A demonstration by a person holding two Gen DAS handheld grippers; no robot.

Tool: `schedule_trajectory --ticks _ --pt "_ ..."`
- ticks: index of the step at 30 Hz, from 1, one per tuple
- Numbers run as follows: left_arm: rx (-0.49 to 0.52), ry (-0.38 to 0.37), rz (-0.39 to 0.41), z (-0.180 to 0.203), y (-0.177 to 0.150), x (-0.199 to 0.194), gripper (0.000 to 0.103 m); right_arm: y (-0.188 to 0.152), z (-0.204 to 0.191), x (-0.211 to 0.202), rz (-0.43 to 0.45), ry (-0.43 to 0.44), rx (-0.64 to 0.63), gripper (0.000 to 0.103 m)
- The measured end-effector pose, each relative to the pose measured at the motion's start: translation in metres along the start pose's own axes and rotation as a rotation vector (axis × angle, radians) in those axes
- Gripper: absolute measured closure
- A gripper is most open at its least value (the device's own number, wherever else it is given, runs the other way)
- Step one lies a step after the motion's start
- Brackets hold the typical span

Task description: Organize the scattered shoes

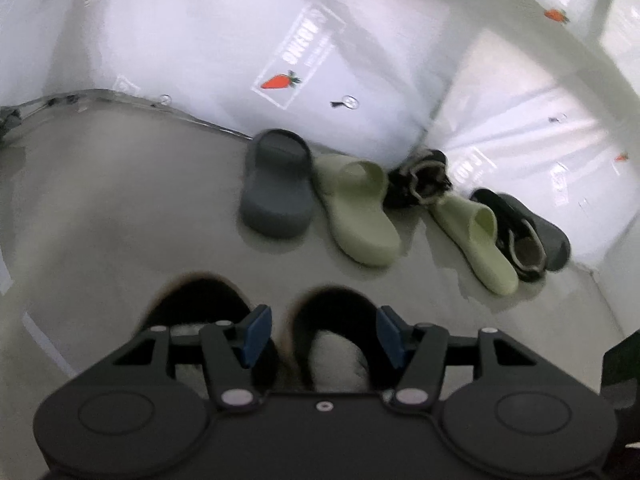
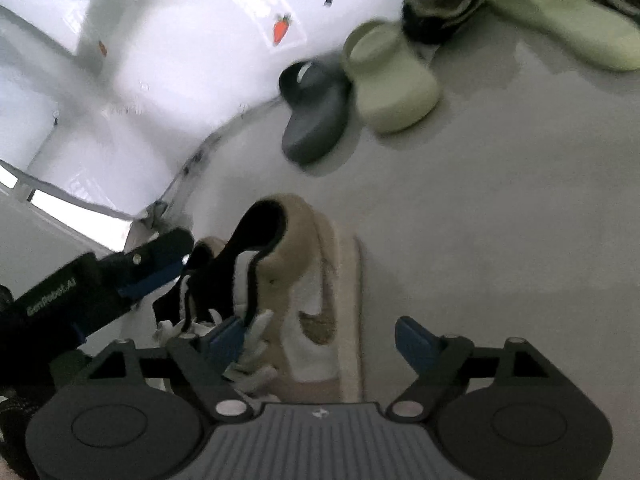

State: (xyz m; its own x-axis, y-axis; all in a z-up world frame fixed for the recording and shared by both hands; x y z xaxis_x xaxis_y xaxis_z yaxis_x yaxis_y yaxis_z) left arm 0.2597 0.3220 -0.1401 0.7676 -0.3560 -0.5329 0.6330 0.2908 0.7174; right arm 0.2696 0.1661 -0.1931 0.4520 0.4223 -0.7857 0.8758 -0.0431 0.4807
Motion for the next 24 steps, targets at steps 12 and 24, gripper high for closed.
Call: schedule_trajectory --ticks 12,24 --pt "0.072 -0.077 -0.027 0.115 -0.037 0.030 0.037 0.003 0.139 -0.116 0.310 -0.284 0.031 0.006" --pt "0.181 -0.086 -0.007 0.209 -0.047 0.093 0.024 0.053 0.276 -0.175 0.517 -0.503 0.107 0.000"
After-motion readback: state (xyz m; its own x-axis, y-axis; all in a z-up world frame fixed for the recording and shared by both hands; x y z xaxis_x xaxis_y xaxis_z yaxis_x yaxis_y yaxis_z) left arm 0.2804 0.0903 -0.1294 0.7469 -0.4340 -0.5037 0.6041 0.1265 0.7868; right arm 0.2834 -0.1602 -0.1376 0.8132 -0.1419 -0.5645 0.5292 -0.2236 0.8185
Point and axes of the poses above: each gripper's, at about its wrist camera, not at the fingertips, and x roughly the way its jaws point, z to its right, y to its top, the point moved 8 cm from there along x, roughly the way its jaws point, and after that the axes turned 14 degrees about -y, right-handed, at the moved point
